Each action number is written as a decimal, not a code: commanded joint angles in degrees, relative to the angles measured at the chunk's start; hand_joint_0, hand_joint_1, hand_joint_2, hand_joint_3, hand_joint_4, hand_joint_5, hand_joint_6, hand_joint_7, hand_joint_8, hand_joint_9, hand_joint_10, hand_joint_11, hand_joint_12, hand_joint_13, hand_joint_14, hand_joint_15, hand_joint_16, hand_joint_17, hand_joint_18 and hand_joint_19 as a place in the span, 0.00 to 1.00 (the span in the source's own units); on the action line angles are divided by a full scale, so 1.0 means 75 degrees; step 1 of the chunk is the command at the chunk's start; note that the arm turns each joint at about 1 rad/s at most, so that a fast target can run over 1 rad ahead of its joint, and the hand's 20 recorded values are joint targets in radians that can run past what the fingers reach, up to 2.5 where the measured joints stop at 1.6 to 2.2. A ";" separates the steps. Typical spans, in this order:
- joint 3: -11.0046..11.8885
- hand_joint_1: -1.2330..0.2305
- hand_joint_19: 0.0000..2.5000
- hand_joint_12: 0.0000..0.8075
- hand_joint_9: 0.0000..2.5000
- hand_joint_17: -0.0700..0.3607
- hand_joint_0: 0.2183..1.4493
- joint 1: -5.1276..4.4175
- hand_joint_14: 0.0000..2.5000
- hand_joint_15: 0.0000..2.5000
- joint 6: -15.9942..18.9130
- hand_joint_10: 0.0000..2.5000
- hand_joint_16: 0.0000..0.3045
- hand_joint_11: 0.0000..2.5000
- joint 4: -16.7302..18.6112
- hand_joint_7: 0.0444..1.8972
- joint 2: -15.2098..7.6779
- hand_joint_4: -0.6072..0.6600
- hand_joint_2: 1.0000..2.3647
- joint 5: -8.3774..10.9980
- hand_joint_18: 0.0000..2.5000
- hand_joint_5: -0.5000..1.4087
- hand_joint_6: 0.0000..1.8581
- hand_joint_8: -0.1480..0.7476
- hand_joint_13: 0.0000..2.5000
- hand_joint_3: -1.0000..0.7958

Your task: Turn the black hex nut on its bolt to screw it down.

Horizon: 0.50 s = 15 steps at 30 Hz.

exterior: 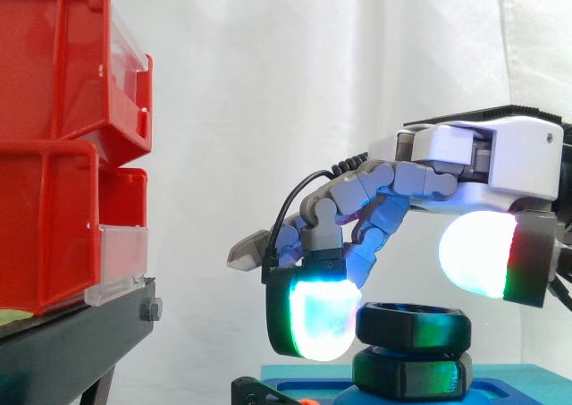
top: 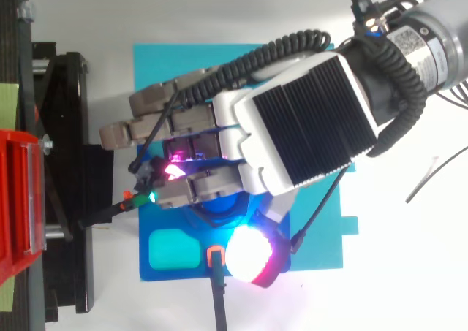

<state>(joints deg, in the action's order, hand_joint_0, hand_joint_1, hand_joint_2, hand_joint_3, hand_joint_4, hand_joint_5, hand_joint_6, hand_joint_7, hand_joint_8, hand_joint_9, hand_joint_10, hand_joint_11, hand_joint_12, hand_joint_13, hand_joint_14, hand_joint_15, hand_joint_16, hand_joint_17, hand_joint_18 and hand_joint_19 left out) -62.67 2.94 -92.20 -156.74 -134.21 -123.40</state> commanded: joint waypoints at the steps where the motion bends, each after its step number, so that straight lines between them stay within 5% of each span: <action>1: 0.0000 0.75 0.13 0.45 0.42 0.44 0.22 0.0111 0.00 0.00 0.0000 0.00 0.18 0.11 0.0133 0.59 0.0001 0.63 0.00 -0.0105 0.24 0.24 0.39 0.53 0.21 0.28; 15: 0.0000 0.79 0.13 0.47 0.41 0.45 0.21 0.0404 0.00 0.00 0.0035 0.00 0.18 0.11 0.0226 0.62 0.0001 0.65 0.00 -0.0456 0.24 0.24 0.35 0.53 0.21 0.28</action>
<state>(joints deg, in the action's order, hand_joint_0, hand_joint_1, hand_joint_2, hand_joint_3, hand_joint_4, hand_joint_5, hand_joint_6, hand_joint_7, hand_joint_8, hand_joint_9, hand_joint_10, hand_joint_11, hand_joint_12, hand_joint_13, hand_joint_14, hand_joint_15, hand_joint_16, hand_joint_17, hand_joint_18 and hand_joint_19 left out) -62.69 5.63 -92.10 -154.97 -134.27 -126.27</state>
